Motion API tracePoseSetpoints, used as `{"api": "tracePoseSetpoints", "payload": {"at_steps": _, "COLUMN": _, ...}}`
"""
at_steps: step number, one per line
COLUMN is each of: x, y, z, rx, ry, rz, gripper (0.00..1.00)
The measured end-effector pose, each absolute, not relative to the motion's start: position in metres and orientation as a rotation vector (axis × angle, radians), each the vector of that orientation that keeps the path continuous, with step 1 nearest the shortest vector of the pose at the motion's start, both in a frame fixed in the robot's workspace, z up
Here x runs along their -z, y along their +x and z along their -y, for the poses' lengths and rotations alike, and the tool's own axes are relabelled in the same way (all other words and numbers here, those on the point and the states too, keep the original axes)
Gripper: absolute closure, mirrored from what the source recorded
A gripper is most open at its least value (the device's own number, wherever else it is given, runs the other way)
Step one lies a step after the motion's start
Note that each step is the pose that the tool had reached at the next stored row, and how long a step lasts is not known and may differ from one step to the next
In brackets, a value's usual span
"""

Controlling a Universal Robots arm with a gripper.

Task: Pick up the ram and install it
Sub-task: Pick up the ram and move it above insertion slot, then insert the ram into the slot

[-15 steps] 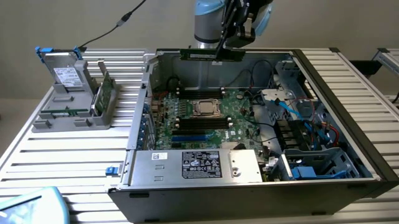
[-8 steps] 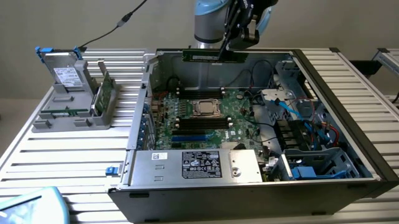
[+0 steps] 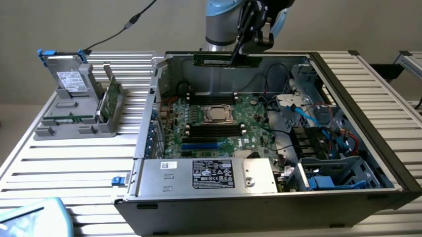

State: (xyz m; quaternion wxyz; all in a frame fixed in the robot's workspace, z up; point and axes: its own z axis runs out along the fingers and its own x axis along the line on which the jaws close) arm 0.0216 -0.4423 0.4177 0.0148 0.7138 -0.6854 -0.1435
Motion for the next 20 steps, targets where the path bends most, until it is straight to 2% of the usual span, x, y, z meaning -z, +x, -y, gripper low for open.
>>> {"api": "tracePoseSetpoints", "payload": {"at_steps": 20, "x": -0.407, "y": 0.019, "z": 0.442, "rx": 0.441, "ry": 2.223, "rz": 2.135, "gripper": 0.87}}
